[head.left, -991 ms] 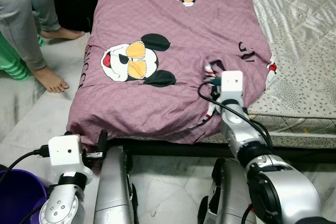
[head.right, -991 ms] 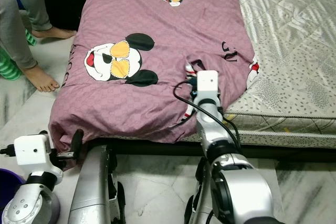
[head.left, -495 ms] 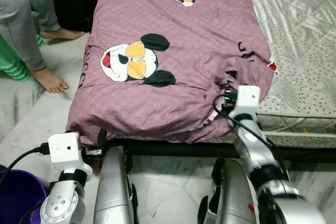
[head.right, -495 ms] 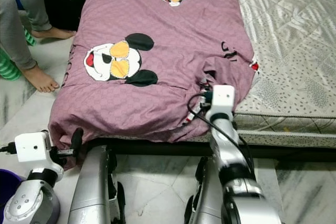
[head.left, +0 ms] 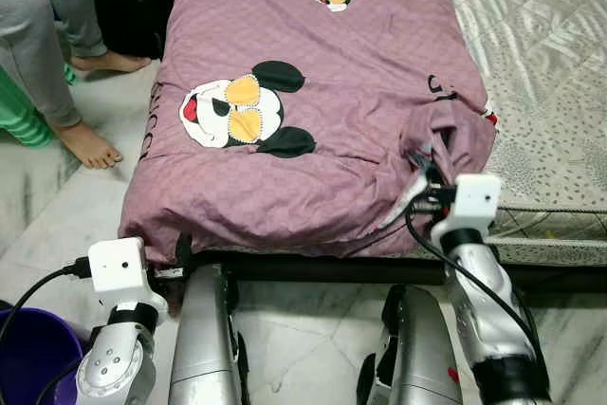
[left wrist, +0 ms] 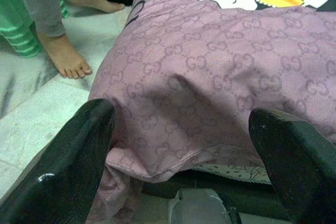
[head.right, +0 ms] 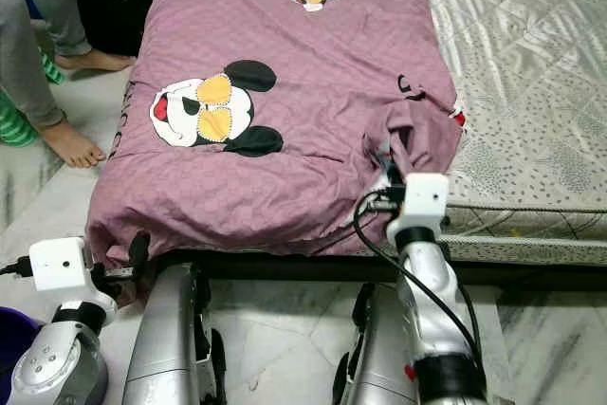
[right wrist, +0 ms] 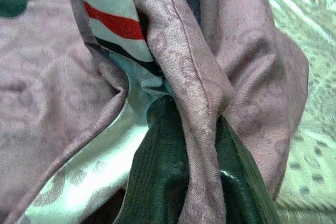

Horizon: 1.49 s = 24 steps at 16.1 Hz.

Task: Clean up the room

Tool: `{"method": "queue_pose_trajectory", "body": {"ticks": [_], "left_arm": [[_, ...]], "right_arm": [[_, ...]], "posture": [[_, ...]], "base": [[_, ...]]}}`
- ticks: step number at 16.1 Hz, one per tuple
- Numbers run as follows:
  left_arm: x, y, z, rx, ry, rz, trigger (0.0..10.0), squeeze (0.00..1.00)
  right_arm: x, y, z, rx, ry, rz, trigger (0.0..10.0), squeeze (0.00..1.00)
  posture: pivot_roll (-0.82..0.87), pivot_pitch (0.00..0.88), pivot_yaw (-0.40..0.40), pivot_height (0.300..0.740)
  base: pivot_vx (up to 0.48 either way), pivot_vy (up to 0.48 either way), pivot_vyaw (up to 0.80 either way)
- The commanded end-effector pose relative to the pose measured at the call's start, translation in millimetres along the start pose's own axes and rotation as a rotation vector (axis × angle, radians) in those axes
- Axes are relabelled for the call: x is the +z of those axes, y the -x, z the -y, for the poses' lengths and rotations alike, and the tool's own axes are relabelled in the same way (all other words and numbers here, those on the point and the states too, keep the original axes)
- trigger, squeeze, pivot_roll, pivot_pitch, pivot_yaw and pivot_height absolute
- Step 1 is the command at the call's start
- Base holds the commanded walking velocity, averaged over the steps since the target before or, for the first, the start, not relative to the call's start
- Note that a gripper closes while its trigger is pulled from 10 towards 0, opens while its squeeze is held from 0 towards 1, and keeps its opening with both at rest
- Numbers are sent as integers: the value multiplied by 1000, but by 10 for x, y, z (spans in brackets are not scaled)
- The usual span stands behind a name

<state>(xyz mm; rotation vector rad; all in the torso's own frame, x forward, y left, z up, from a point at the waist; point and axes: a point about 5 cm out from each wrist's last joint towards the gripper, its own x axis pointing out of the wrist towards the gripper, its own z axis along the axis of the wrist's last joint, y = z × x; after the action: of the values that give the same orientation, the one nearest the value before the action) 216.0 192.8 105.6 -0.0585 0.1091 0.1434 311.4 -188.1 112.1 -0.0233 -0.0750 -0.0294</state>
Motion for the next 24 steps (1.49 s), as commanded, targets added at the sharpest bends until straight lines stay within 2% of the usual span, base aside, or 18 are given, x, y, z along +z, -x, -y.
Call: {"method": "queue_pose_trajectory", "body": {"ticks": [1, 5, 7, 8, 9, 10, 11, 12, 14, 16, 17, 20, 21, 22, 24], "left_arm": [[-69, 26, -55, 20, -8, -27, 10000, 0], [-74, -1, -66, 27, -11, -27, 10000, 0], [-77, -12, -73, 30, -13, -27, 10000, 0], [-82, -26, -76, 31, -14, -28, 10000, 0], [-87, -29, -75, 30, -16, -30, 10000, 0], [-93, -36, -72, 28, -19, -33, 10000, 0], [-96, -40, -72, 27, -19, -34, 10000, 0], [-98, -47, -67, 26, -20, -35, 10000, 0], [-100, -52, -67, 27, -20, -36, 10000, 0], [-103, -55, -68, 35, -11, -35, 10000, 0], [-103, -56, -69, 35, -10, -35, 10000, 0], [-112, -73, -67, 34, -14, -40, 10000, 0], [-115, -77, -70, 35, -15, -42, 10000, 0], [-120, -82, -71, 35, -17, -45, 10000, 0], [-130, -91, -69, 32, -19, -50, 10000, 0]], "right_arm": [[-13, 54, 50, -4, -4, -23, 0, 0], [-146, 250, 255, -75, 28, -127, 0, 0], [-161, 301, 302, -108, 16, -160, 0, 0], [-162, 337, 336, -142, 21, -190, 8902, 0], [-178, 352, 352, -155, 28, -206, 10000, 0], [-223, 382, 371, -177, 6, -238, 10000, 0], [-249, 405, 390, -193, 7, -257, 10000, 639], [-268, 426, 409, -203, -1, -271, 10000, 1000], [-225, 422, 439, -206, 58, -259, 10000, 1000], [-179, 372, 577, -254, 102, -246, 10000, 1000], [-179, 369, 589, -259, 107, -248, 10000, 1000], [-135, 341, 868, -374, 173, -246, 10000, 941], [-129, 353, 953, -411, 191, -256, 10000, 714], [-128, 378, 1026, -440, 208, -267, 10000, 576], [-147, 439, 1063, -440, 222, -278, 10000, 278]], "posture": [[132, 235, -13, 522], [122, 226, -15, 522], [118, 225, -11, 522], [117, 225, -10, 522], [116, 224, -9, 522], [114, 222, -8, 522], [114, 222, -8, 522], [114, 221, -9, 522], [115, 221, -11, 522], [115, 220, -14, 522], [115, 220, -14, 522], [109, 215, -11, 522], [108, 214, -11, 522], [104, 213, -9, 522], [100, 210, -10, 522]], "base": [[0, 0, 0], [0, 0, 0], [0, 0, 0], [0, 0, 0], [0, 0, 0], [0, 0, 0], [0, 0, 0], [0, 0, 0], [0, 0, 0], [0, 0, 0], [0, 0, 0], [0, 0, 0], [0, 0, 0], [0, 0, 0], [0, 0, 0]]}}
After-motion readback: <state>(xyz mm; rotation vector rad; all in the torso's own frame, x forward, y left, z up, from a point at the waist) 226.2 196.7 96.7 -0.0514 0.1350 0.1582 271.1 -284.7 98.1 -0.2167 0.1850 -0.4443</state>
